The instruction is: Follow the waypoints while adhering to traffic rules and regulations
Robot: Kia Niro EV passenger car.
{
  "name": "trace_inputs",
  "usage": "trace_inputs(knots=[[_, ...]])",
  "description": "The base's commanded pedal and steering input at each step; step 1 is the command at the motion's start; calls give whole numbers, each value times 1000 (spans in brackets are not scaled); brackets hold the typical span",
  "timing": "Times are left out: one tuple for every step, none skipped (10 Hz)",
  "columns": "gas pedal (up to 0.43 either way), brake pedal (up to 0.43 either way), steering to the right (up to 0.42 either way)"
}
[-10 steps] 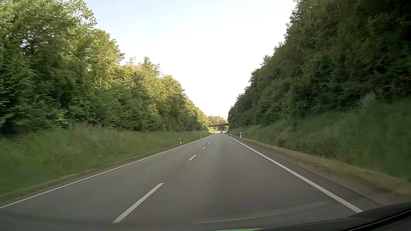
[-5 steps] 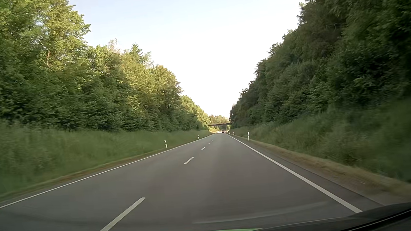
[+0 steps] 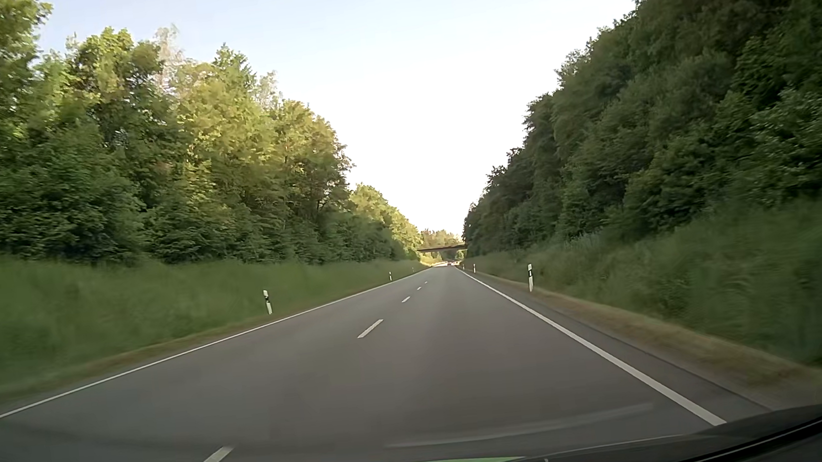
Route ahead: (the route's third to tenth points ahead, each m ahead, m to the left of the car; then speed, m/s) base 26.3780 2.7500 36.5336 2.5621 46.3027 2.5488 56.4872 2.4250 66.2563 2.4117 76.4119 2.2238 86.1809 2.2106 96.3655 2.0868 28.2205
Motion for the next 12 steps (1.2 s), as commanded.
trace_inputs(knots=[[287, 0, -1], [287, 0, -1], [287, 0, -1], [287, 0, -2], [287, 0, -1], [287, 0, -1], [287, 0, -1], [287, 0, -1], [287, 0, -1], [287, 0, 0], [287, 0, 0], [287, 0, 0]])
